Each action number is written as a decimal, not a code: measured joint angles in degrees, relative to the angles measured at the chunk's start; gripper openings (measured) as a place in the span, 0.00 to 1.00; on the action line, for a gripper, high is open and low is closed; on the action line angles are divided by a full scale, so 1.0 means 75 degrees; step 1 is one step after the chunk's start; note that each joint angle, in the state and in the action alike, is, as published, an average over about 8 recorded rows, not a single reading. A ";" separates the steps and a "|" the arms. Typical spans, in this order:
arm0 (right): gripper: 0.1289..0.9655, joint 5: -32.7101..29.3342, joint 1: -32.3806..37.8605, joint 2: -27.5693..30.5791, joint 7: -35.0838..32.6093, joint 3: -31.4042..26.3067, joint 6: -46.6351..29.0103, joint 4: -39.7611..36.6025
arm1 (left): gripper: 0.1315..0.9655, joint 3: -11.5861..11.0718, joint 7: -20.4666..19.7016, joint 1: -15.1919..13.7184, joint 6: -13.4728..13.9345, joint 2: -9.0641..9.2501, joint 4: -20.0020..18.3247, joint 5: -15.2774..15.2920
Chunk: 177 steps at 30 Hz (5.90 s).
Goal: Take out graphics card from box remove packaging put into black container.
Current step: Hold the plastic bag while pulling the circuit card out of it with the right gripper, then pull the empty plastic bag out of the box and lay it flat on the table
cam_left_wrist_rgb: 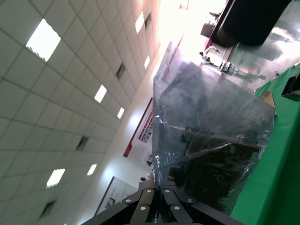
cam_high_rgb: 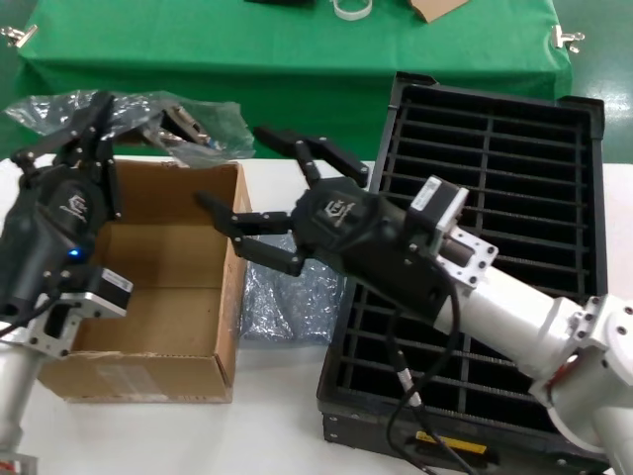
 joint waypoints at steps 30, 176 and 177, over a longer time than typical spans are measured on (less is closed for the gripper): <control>0.06 0.0278 0.0210 -0.0358 -0.0637 0.0441 -0.0547 -0.0969 | 0.01 -0.0022 0.1221 -0.0436 0.0506 -0.0281 0.1038 -0.0110; 0.07 -1.2231 0.0837 0.1495 1.2594 -0.1271 -0.3404 0.5808 | 0.01 0.4309 -0.6745 -0.0958 -0.0952 -0.5074 0.0953 -0.4919; 0.07 -1.2584 0.0905 0.1530 1.2916 -0.1461 -0.3483 0.5821 | 0.01 0.4450 -0.7097 -0.0888 -0.1022 -0.5225 0.0733 -0.5068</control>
